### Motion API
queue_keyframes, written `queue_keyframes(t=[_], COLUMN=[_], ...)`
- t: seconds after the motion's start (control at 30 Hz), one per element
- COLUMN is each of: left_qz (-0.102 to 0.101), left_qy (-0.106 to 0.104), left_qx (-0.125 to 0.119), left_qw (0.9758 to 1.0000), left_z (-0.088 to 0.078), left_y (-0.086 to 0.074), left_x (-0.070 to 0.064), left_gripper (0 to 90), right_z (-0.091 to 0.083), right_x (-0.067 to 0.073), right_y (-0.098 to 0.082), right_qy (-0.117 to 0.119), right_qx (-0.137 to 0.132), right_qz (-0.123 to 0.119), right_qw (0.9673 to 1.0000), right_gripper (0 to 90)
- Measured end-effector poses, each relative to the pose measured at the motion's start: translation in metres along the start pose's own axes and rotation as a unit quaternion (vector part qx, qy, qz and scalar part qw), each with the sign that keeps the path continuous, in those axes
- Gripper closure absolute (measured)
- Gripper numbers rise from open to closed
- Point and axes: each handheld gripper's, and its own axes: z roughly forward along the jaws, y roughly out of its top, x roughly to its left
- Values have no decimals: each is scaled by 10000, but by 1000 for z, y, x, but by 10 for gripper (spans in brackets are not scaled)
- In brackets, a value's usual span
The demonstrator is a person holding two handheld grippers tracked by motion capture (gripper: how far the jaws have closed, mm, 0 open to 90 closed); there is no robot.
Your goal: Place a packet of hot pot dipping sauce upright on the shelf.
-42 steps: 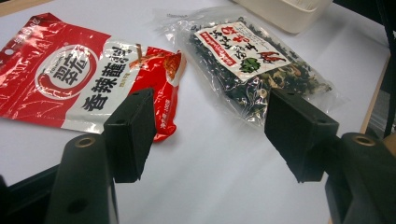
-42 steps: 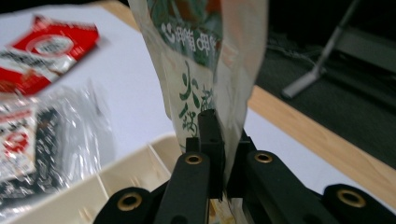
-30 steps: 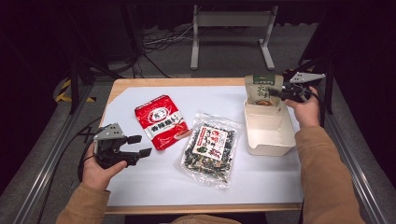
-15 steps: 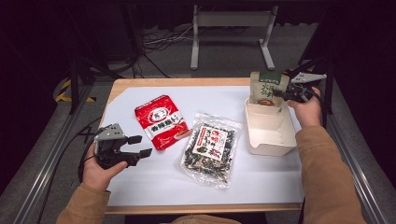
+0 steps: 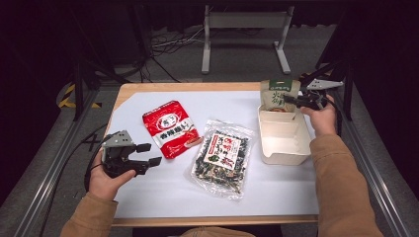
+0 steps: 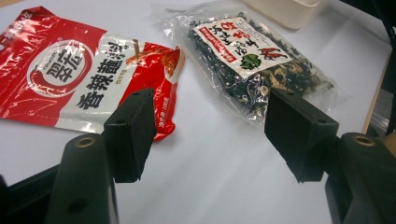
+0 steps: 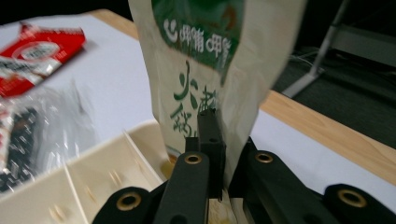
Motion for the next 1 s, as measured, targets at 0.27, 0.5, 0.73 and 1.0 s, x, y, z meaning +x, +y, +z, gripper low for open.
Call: queue_keyframes(t=[0.27, 0.5, 0.73, 1.0], left_qz=[40, -64, -16, -193], left_qy=[4, 21, 155, 209], left_qx=[43, -21, -142, -270], left_qw=[10000, 10000, 9998, 9992], left_z=[2, 2, 6, 9], left_y=[2, 0, 2, 3], left_x=[-1, 1, 7, 13], left_gripper=[344, 331, 319, 317], right_z=[-1, -6, -23, -42], right_x=[6, 11, 18, 32], right_y=[6, 11, 17, 20], right_qy=[-264, -429, -666, -982], right_qx=[541, 578, 532, 515], right_qz=[-276, -262, -127, -213], right_qw=[9978, 9971, 9963, 9936], right_gripper=[869, 726, 483, 426])
